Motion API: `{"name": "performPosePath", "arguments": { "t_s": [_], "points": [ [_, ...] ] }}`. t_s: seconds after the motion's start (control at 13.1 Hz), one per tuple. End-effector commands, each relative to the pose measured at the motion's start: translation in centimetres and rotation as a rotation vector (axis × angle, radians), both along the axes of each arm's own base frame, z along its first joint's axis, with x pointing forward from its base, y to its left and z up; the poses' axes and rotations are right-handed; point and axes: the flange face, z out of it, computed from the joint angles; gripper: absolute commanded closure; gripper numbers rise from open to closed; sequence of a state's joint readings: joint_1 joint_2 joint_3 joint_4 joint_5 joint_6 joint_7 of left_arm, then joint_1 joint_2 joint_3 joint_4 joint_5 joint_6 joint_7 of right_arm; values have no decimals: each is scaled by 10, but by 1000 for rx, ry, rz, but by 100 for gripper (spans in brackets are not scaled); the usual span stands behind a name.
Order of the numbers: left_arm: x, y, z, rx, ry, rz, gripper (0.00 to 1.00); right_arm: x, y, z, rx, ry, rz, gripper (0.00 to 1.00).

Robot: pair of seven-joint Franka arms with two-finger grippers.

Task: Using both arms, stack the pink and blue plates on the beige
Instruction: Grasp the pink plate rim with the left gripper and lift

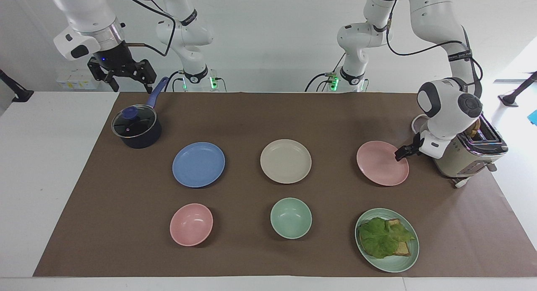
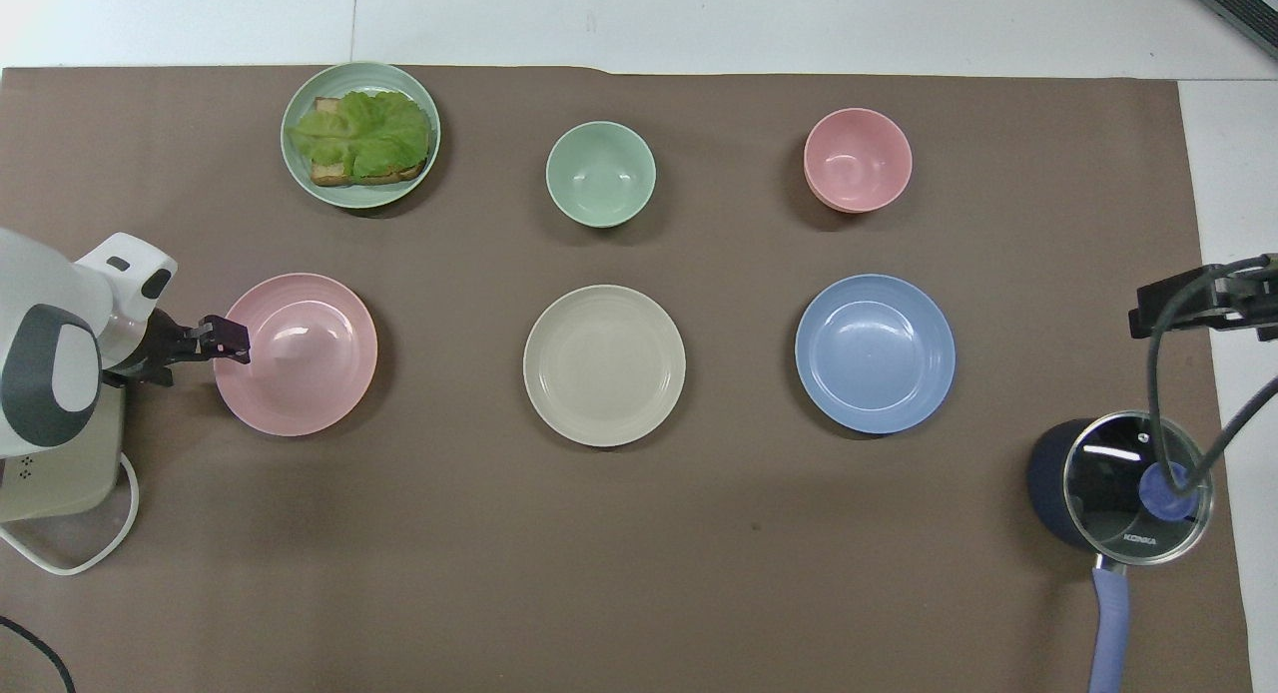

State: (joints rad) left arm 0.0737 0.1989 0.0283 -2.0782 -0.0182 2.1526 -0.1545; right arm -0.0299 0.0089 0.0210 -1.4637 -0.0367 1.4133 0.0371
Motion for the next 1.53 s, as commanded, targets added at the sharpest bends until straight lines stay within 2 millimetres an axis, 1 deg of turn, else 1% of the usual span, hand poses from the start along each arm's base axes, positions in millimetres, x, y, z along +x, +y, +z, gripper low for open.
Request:
{"name": "performPosePath", "arguments": {
  "t_s": [0.0,0.08,0.23,0.31,0.38,0.61,0.69,0.84,1.0,1.07,1.15,1.22,1.3,1.45],
  "points": [
    [-12,-11,0,12,12,53,56,-5,-1,2,20,-12,-17,0],
    [-13,-11,-1,13,17,59,68,-5,0,2,21,-12,-17,0],
    [-14,-14,-1,27,28,166,81,-5,-1,2,20,-12,-17,0],
    [-15,-15,-1,29,35,175,93,-5,-1,2,20,-12,-17,0],
    [-16,-14,-1,29,48,175,100,-5,-1,2,20,-12,-17,0],
    [-13,-18,4,26,76,163,100,-5,-1,2,20,-12,-19,0],
    [-11,-21,12,17,90,164,100,-5,0,2,21,-12,-17,0],
    [-1,-28,42,-22,121,175,100,-5,-1,2,20,-12,-17,0],
    [11,-53,78,-92,125,183,100,-5,-1,2,20,-12,-19,0],
    [14,-73,92,-127,123,173,100,-5,-1,3,20,-14,-17,0],
    [14,-94,105,-141,120,157,100,-5,-1,2,20,-12,-17,0],
    [11,-112,110,-137,120,155,100,-5,-1,2,20,-12,-17,0],
    [8,-139,112,-128,122,142,100,-5,-1,3,20,-14,-17,0],
    [-3,-185,113,-118,122,104,100,-5,-1,2,20,-12,-17,0]
  ]
}}
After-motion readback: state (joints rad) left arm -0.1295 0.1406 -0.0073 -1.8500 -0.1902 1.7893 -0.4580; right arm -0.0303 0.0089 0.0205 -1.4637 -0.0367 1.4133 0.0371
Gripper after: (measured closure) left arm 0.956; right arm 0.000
